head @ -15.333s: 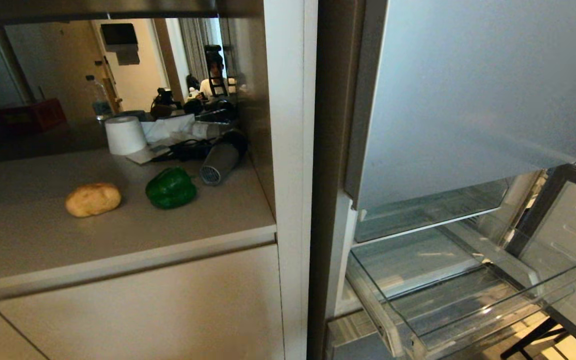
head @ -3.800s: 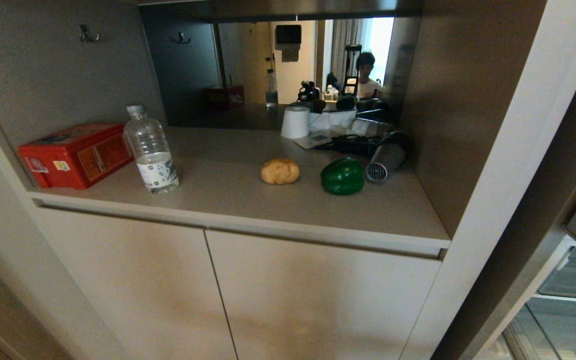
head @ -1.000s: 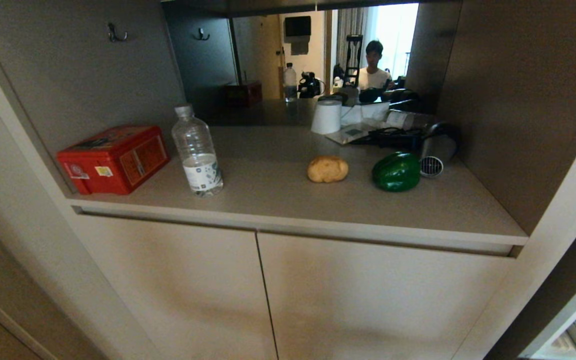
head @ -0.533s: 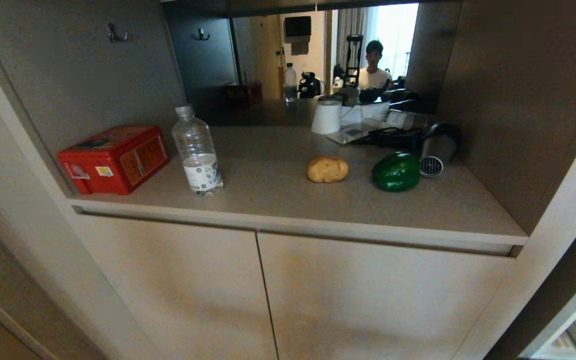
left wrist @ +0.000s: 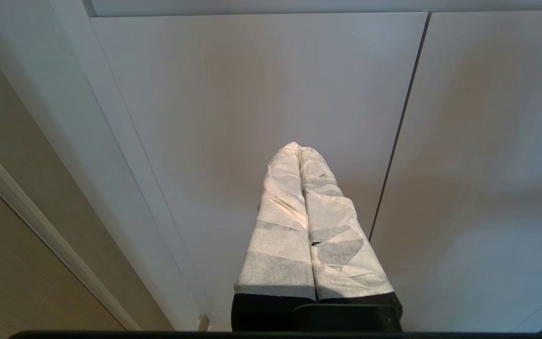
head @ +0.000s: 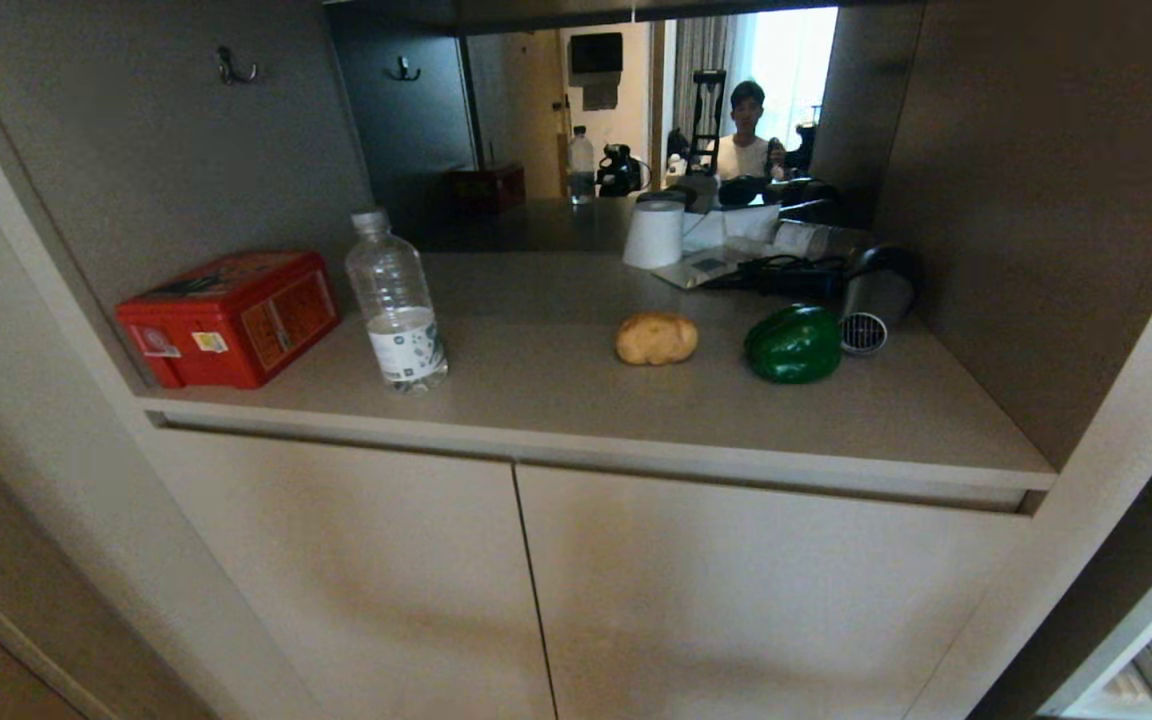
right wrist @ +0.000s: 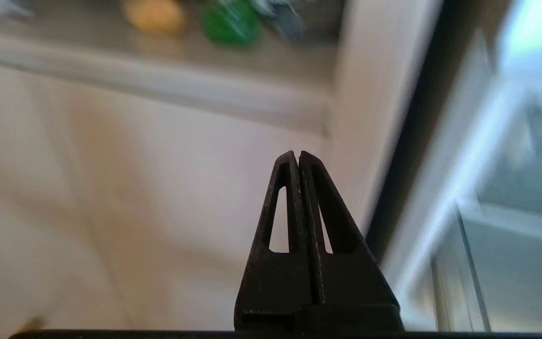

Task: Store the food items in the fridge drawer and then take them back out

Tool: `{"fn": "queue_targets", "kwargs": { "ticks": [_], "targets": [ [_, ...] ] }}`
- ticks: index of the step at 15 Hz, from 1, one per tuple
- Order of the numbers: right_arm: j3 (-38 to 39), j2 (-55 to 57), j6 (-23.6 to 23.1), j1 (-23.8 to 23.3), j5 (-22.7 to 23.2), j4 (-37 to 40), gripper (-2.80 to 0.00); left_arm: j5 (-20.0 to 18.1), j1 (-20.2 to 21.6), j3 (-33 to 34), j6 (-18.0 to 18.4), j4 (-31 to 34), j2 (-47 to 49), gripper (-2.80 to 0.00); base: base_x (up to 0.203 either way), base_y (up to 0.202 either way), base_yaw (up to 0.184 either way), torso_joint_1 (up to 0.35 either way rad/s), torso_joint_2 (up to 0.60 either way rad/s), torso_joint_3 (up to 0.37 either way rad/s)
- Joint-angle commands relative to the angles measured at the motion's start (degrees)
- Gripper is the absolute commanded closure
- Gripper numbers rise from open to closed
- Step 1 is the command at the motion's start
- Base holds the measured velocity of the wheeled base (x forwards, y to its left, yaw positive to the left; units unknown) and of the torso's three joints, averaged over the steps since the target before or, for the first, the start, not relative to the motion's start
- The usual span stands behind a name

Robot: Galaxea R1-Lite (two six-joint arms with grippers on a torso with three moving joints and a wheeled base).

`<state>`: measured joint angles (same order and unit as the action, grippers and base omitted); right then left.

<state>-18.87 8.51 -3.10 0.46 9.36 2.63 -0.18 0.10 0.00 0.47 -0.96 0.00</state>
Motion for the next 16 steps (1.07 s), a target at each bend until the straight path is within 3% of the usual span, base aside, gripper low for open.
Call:
{"fn": "queue_targets", "kwargs": {
  "ticks": [1,3,5,9,11,14,16],
  "targets": [
    [-5.65,10.49,0.2,0.08,6.37,0.14,0.0,0.01,-0.01,0.62,0.33,-0.09,0.0,0.0,0.0,0.0,0.0,0.0,0.0,0.0],
    [-10.06,19.84,0.62,0.09,20.81,0.41,0.0,-0.02,0.05,0.62,0.33,-0.09,0.0,0.0,0.0,0.0,0.0,0.0,0.0,0.0],
    [-12.82,28.8,0.52,0.14,30.24,0.46,0.0,0.01,0.0,0.62,0.33,-0.18,0.0,0.0,0.0,0.0,0.0,0.0,0.0,0.0],
    [-16.42,45.91,-0.48,1.4,34.78,-4.85,0.0,0.01,-0.01,0.62,0.41,-0.18,0.0,0.0,0.0,0.0,0.0,0.0,0.0,0.0],
    [-17.02,52.8,-0.56,5.56,31.29,-10.54,0.0,0.01,-0.01,0.62,0.41,-0.18,0.0,0.0,0.0,0.0,0.0,0.0,0.0,0.0],
    [-17.3,62.94,0.25,17.8,15.23,-21.2,0.0,0.01,-0.01,0.62,0.41,-0.18,0.0,0.0,0.0,0.0,0.0,0.0,0.0,0.0],
    [-18.1,69.12,1.16,22.36,3.79,-28.92,0.0,0.01,-0.01,0.62,0.41,-0.18,0.0,0.0,0.0,0.0,0.0,0.0,0.0,0.0]
  ]
}}
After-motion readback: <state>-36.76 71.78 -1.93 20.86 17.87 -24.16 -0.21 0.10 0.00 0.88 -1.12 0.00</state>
